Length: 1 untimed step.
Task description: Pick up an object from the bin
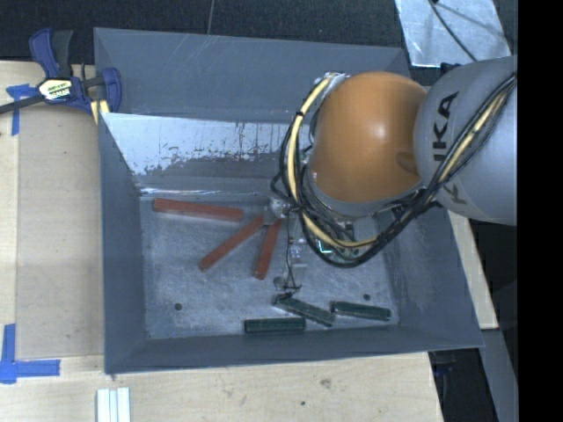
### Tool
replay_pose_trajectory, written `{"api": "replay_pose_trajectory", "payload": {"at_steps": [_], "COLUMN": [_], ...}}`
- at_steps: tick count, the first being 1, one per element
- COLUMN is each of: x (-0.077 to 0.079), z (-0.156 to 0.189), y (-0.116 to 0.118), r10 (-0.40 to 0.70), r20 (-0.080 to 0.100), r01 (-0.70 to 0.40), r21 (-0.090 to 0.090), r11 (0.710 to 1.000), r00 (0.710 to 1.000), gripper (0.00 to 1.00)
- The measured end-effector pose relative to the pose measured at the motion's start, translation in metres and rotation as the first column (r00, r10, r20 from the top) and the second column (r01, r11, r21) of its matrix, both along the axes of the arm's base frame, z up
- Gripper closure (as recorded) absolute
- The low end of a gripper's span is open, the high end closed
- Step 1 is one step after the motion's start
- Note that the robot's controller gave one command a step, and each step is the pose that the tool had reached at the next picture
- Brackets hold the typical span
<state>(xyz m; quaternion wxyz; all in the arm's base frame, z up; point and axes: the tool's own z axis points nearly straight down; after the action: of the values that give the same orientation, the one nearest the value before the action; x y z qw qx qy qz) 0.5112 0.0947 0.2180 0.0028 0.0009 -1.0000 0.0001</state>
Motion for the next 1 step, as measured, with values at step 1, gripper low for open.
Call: {"api": "replay_pose_trajectory", "payload": {"at_steps": [1], "x": [0.018], "z": [-0.0161], "y": [0.0041], "r10": [0.019], "r20": [0.02], "r01": [-0.019], "r21": [0.002], "r11": [1.0], "r00": [1.0], "gripper": [0.0]}}
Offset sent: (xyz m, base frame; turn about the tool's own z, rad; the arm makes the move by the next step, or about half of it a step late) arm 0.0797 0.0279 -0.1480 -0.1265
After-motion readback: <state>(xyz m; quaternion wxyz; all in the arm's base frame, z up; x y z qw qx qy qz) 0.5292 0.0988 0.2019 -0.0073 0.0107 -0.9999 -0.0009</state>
